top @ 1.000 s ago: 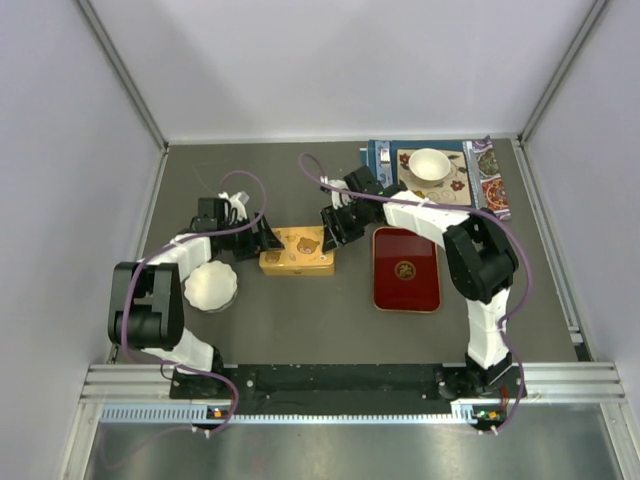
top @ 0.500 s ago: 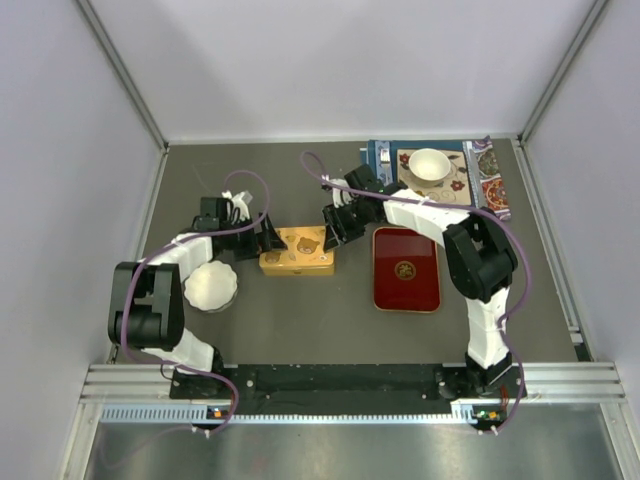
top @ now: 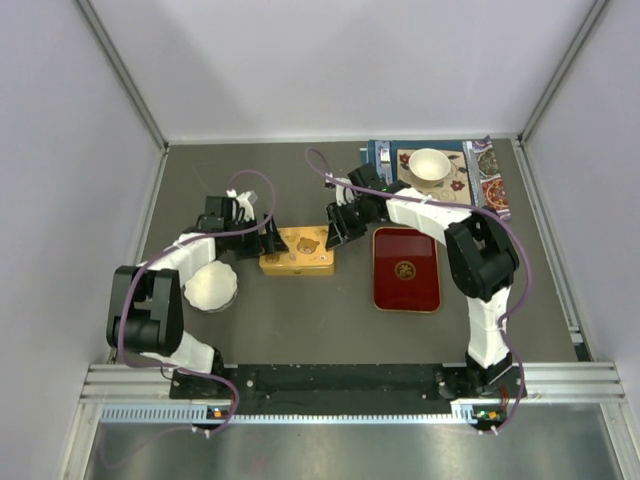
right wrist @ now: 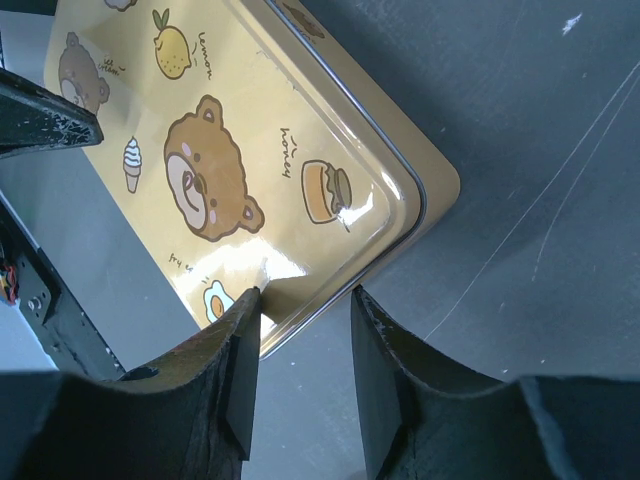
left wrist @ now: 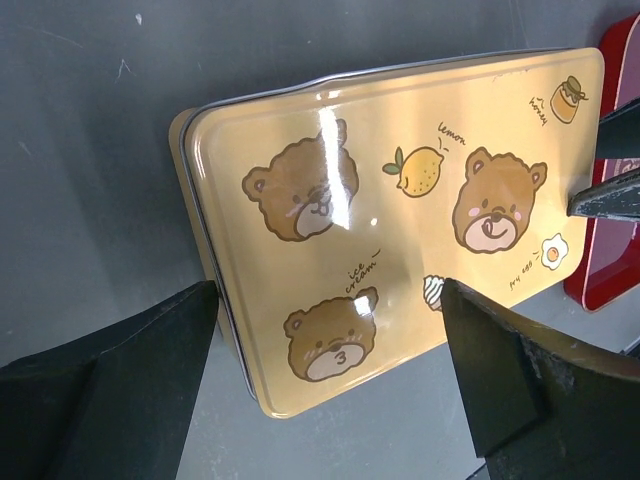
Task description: Pack the cookies
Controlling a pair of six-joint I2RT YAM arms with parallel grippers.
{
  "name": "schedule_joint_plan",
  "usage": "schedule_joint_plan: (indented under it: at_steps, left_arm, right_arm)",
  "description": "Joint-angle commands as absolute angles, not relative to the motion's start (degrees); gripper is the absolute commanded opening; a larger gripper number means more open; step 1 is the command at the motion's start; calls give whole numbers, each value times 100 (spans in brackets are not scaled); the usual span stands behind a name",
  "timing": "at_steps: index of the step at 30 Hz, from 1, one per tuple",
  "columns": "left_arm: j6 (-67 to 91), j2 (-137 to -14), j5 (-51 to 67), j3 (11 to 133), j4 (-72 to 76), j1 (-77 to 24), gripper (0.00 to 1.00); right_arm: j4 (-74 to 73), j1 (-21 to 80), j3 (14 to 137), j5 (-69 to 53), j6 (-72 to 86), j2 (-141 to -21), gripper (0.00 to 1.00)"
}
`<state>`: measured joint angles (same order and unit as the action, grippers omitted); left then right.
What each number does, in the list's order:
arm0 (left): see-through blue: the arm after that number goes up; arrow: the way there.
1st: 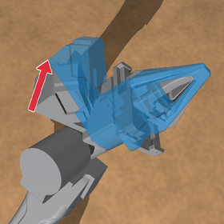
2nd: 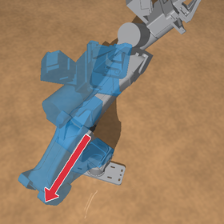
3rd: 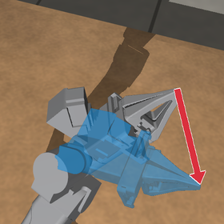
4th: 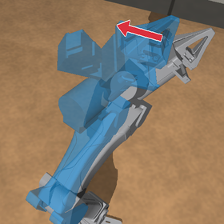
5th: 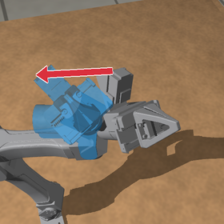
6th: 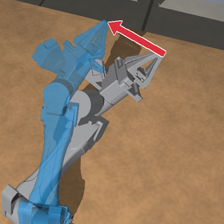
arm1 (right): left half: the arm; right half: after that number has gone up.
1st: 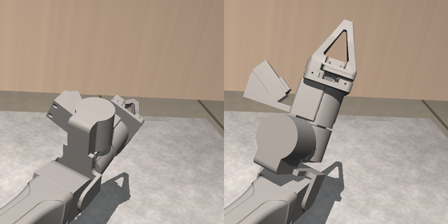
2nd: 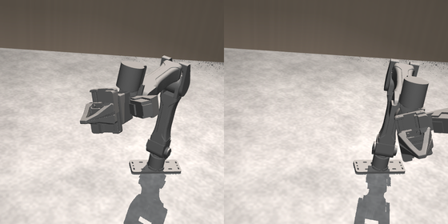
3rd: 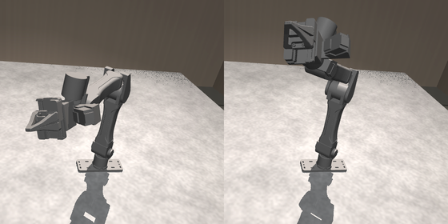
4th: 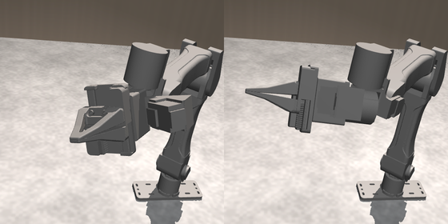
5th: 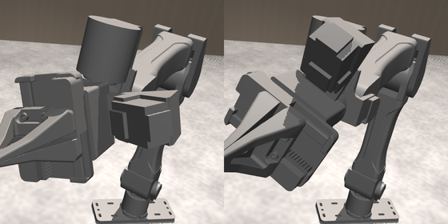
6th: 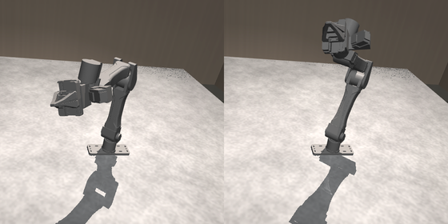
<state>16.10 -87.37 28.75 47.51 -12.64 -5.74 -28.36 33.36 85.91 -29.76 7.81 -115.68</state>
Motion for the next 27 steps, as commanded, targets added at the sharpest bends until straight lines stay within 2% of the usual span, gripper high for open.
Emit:
schedule_joint_plan:
  at_steps: [1,14,20,27]
  left_arm:
    - [1406,-8429,2585,4992,-1397,-642,99]
    - [1292,-8244,2434,5071,-1652,-703,98]
    - [1309,-8297,2496,5115,-1661,-800,95]
    - [1310,-8332,2549,5133,-1670,-861,93]
  right_arm:
    - [-2856,3138,8315,-1977,431,-11804,25]
    - [-2865,3138,8323,-1951,431,-11777,25]
    - [-2900,3138,8358,-1960,439,-11751,36]
    - [-2953,3138,8455,-2048,483,-11769,55]
